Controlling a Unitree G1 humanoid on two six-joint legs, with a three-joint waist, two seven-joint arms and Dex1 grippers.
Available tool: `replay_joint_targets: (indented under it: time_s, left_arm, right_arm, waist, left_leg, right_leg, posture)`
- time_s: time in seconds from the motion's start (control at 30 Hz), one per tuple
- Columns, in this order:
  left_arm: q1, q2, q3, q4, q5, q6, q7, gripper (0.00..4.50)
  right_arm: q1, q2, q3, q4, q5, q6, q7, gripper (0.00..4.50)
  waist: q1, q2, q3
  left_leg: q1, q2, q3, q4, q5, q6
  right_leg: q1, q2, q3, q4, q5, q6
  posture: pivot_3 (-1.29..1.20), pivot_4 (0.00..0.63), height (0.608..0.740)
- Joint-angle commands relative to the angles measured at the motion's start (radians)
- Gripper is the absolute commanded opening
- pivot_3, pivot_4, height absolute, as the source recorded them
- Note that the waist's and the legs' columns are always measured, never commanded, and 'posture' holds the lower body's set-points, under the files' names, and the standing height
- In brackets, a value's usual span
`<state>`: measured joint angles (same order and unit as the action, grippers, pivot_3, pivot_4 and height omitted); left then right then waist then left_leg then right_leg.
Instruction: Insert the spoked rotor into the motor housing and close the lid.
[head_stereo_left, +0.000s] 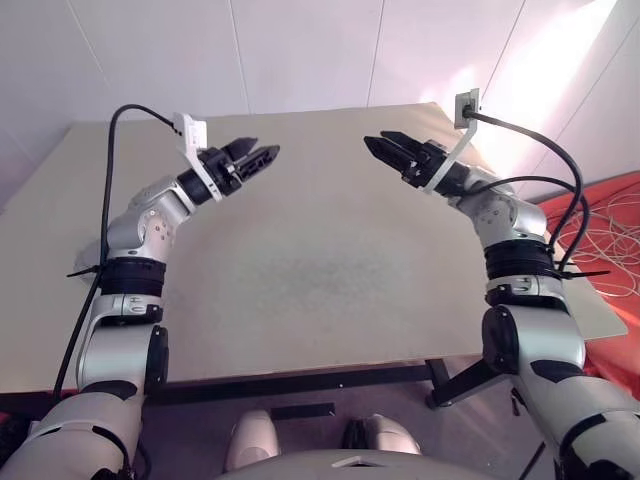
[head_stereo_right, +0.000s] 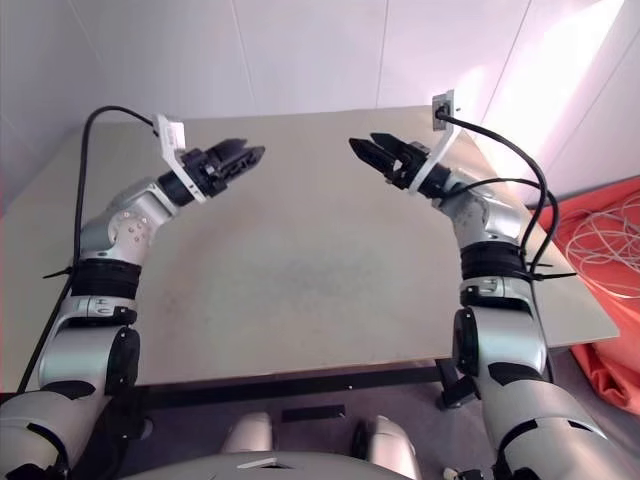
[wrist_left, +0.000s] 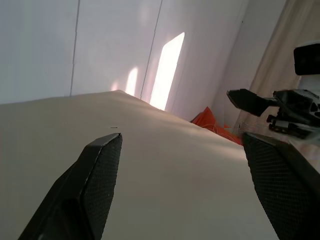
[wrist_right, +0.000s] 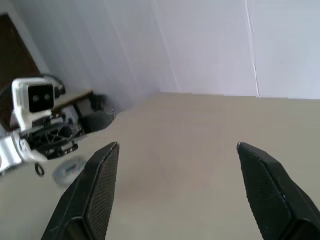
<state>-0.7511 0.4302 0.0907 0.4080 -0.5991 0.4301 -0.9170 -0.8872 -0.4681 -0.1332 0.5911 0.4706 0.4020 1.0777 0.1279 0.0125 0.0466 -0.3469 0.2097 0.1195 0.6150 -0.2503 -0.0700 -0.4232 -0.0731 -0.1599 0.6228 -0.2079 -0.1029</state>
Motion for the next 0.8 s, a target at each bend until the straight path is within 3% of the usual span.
replay_joint_targets:
  time_s: [0.03, 0.17, 0.33, 0.8]
  left_arm:
    - [0.03, 0.025, -0.069, -0.111, 0.045, 0.017, -0.074, 4.01]
    - [0.125, -0.03, -0.133, -0.184, 0.102, -0.01, -0.043, 4.01]
    - [0.233, -0.097, -0.18, -0.271, 0.135, -0.003, 0.001, 4.01]
    - [0.273, -0.088, -0.163, -0.318, 0.129, 0.032, 0.006, 4.01]
  right_arm:
    - [0.05, -0.053, 0.093, -0.093, -0.059, -0.063, 0.149, 4.27]
    - [0.202, -0.066, 0.225, -0.184, -0.175, -0.121, 0.162, 4.27]
    - [0.298, 0.023, 0.24, -0.27, -0.176, -0.111, 0.074, 4.27]
    - [0.248, 0.027, 0.245, -0.201, -0.203, -0.142, 0.074, 4.27]
  waist:
    - [0.002, 0.0, 0.0]
    - [0.006, 0.0, 0.0]
    - [0.001, 0.001, 0.001]
    - [0.003, 0.003, 0.001]
  left_leg:
    - [0.0, 0.0, 0.0, 0.001, 0.0, 0.001]
    - [-0.001, 0.0, 0.0, 0.002, -0.001, 0.002]
    - [-0.001, 0.0, 0.0, 0.003, 0.0, 0.002]
    - [0.003, -0.002, 0.0, 0.003, 0.003, 0.005]
  right_leg:
    - [0.0, 0.0, 0.0, 0.0, 0.0, 0.0]
    - [0.0, 0.0, 0.0, -0.001, -0.003, 0.007]
    - [0.0, 0.0, 0.0, 0.0, -0.003, 0.008]
    - [0.006, -0.001, 0.0, -0.003, -0.002, 0.01]
  posture:
    - [0.0, 0.0, 0.74]
    - [0.0, 0.0, 0.74]
    - [0.0, 0.0, 0.74]
    - [0.0, 0.0, 0.74]
